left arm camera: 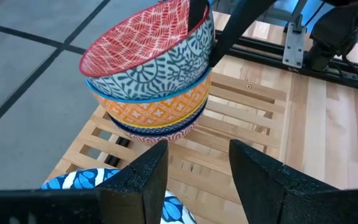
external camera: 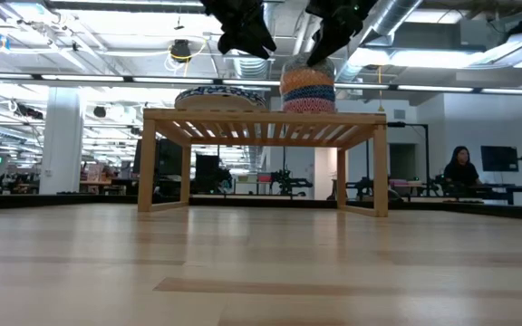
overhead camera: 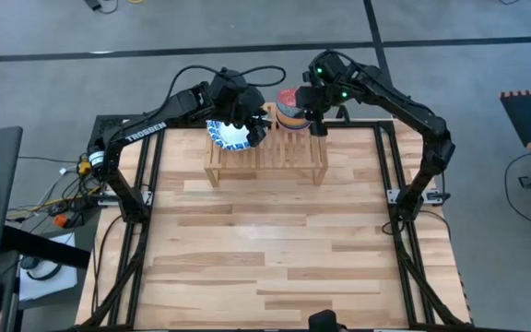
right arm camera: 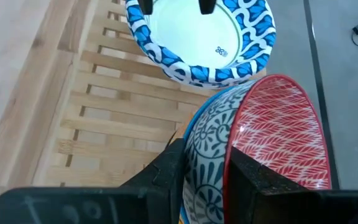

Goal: Place and stack bowls onto a shelf
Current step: Stack the gray red patterned bowl on top of the orange blue patterned bowl on the shelf, then return to Home Position

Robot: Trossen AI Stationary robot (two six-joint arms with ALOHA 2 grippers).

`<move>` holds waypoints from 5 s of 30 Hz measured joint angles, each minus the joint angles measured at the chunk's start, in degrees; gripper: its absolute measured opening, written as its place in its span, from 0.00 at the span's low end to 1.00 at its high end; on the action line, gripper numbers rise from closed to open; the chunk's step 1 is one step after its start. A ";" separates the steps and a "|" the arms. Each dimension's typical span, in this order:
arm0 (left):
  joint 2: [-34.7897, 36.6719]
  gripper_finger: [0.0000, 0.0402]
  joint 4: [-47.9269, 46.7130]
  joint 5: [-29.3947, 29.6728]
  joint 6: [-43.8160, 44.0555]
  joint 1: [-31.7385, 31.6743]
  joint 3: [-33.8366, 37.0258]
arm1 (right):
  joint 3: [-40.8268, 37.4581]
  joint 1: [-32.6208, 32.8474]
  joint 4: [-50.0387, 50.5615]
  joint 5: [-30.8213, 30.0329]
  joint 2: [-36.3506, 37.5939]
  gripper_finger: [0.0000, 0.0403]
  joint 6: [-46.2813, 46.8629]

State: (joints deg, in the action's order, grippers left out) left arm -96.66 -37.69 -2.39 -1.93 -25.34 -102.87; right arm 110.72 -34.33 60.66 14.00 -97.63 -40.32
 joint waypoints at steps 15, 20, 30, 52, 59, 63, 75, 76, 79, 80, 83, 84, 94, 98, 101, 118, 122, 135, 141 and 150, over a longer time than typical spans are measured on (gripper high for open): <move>0.02 0.38 -0.25 -0.02 -0.49 -0.32 0.00 | 0.00 -0.17 0.57 -0.17 -0.12 0.28 -0.07; 0.02 0.38 -0.29 -0.13 -0.61 -0.75 0.00 | 0.00 -0.19 0.34 -0.15 -0.12 0.28 -0.01; 0.02 0.38 -0.31 -0.13 -0.87 -0.81 0.00 | 0.00 0.12 0.20 -0.20 -0.12 0.30 2.72; 0.02 0.38 -0.53 -0.37 -0.88 -0.79 0.00 | 0.00 2.16 2.05 -0.33 2.11 0.66 3.04; 0.02 0.38 -0.71 -0.39 -0.87 -0.79 0.00 | -0.91 2.43 3.48 -0.35 2.13 0.66 3.91; 0.02 0.38 -0.70 -0.35 -0.88 -0.79 0.00 | -3.41 2.43 3.89 -0.39 2.09 0.66 4.31; 0.02 0.38 -0.60 -0.33 -1.73 -0.79 0.00 | -4.09 2.43 2.65 -3.46 2.09 0.66 3.87; 0.02 0.38 -0.60 -0.33 -1.73 -0.79 0.00 | -4.09 2.43 2.47 -3.54 2.09 0.66 3.87; 0.02 0.38 -0.56 -0.33 -1.73 -0.79 0.00 | -4.09 2.43 1.49 -3.58 2.09 0.66 3.87; 0.02 0.38 -0.55 -0.33 -1.73 -0.79 0.00 | -4.09 2.43 1.07 -3.58 2.09 0.66 3.87; 0.02 0.38 -0.55 -0.31 -1.70 -0.79 0.00 | -3.62 2.43 0.35 -3.58 2.37 0.66 3.89; 0.02 0.38 -0.55 -0.29 -1.66 -0.79 0.00 | -3.12 2.43 -0.02 -3.56 2.42 0.66 3.94; 3.83 0.38 2.41 0.19 1.04 -0.78 0.00 | 0.35 0.19 -7.32 8.79 4.91 0.66 17.37; 8.17 0.36 3.46 1.98 1.55 0.92 -0.09 | 0.37 0.12 -11.29 11.99 7.82 0.63 22.64; 10.86 0.32 5.57 6.54 0.74 4.75 -0.09 | 0.17 1.49 -13.93 13.09 9.99 0.58 25.11; 29.72 0.01 32.00 12.17 6.90 21.30 30.71 | -35.41 14.09 -50.91 8.83 34.53 0.08 44.86; 40.47 0.00 33.48 14.39 8.11 26.37 39.70 | -44.19 18.46 -57.52 4.32 41.66 0.05 46.82; 45.49 0.00 56.82 18.59 7.09 33.12 64.75 | -62.93 23.21 -54.90 -5.31 54.68 0.08 49.94; 51.93 0.00 48.36 18.17 -1.90 34.85 64.84 | -62.88 25.56 -48.50 -5.37 57.43 0.10 48.07; 53.73 0.00 59.85 15.89 0.91 33.13 77.57 | -69.23 29.79 -51.11 -8.92 65.41 0.05 40.42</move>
State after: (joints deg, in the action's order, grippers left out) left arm -42.93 22.17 13.49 -1.02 7.79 -25.30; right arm 41.48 -4.54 9.55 5.08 -32.22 0.11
